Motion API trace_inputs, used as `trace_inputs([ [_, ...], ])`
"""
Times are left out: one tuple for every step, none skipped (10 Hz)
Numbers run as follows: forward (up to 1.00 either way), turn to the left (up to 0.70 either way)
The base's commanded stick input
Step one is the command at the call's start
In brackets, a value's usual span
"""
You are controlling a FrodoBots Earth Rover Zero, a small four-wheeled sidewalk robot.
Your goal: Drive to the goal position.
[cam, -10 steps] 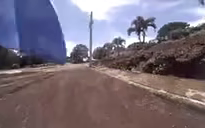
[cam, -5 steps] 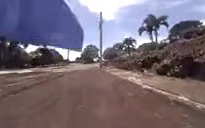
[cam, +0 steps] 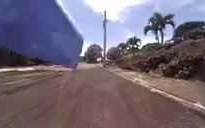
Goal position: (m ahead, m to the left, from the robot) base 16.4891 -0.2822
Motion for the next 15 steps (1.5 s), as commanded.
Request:
trace_inputs([
  [0.5, 0.0],
  [0.5, 0.0],
  [0.5, 0.0],
  [0.5, 0.0],
  [0.5, 0.0],
  [0.5, 0.0],
  [0.5, 0.0],
  [0.5, 0.0],
  [0.5, 0.0],
  [0.5, 0.0],
  [0.5, 0.0],
  [0.5, 0.0],
  [0.5, 0.0],
  [0.5, 0.0],
  [0.5, 0.0],
])
